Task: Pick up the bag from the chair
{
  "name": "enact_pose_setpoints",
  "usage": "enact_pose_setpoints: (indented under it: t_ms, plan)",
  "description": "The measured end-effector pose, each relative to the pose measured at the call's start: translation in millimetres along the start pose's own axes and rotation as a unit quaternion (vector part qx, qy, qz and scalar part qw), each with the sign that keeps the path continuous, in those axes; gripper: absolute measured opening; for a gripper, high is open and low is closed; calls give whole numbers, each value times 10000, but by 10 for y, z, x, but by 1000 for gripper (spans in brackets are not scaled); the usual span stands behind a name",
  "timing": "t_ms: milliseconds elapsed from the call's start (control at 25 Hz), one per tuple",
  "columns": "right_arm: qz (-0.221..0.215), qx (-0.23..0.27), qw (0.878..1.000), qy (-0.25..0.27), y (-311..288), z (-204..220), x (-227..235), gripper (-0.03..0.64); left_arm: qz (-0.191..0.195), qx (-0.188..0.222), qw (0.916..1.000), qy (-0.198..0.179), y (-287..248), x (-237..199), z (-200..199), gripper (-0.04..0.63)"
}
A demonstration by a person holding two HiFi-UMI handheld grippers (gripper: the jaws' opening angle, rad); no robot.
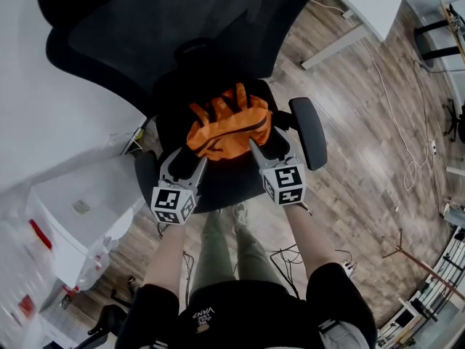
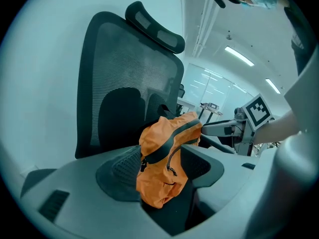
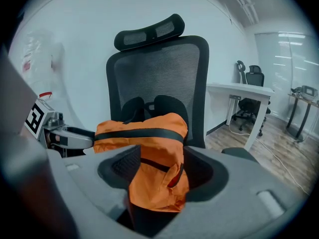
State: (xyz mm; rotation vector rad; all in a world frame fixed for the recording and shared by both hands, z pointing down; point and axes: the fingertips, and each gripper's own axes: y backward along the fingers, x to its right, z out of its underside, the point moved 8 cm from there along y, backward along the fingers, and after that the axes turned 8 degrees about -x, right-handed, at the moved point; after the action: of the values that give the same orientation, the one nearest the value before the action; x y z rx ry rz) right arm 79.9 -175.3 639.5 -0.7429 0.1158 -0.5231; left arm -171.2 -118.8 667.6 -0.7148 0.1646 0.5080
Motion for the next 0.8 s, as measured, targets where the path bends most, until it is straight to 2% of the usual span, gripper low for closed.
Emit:
enact_pose_setpoints:
  t_ms: [240, 680, 760, 800]
  plan:
    - [16, -125, 9999, 112, -139, 34, 53, 268, 7, -240, 9997, 77, -194, -32, 67, 262]
    - [-57, -147, 9997, 198, -319, 14, 55, 268, 35, -340, 9990, 281, -332, -88, 103, 261]
    - [-73, -131, 9997, 213, -327, 17, 52, 259, 65, -349, 9989, 291, -346, -88, 100, 253]
    - [-64, -127, 9996, 236, -324, 19, 55, 226, 80, -352, 9989, 301, -354, -88, 96, 248]
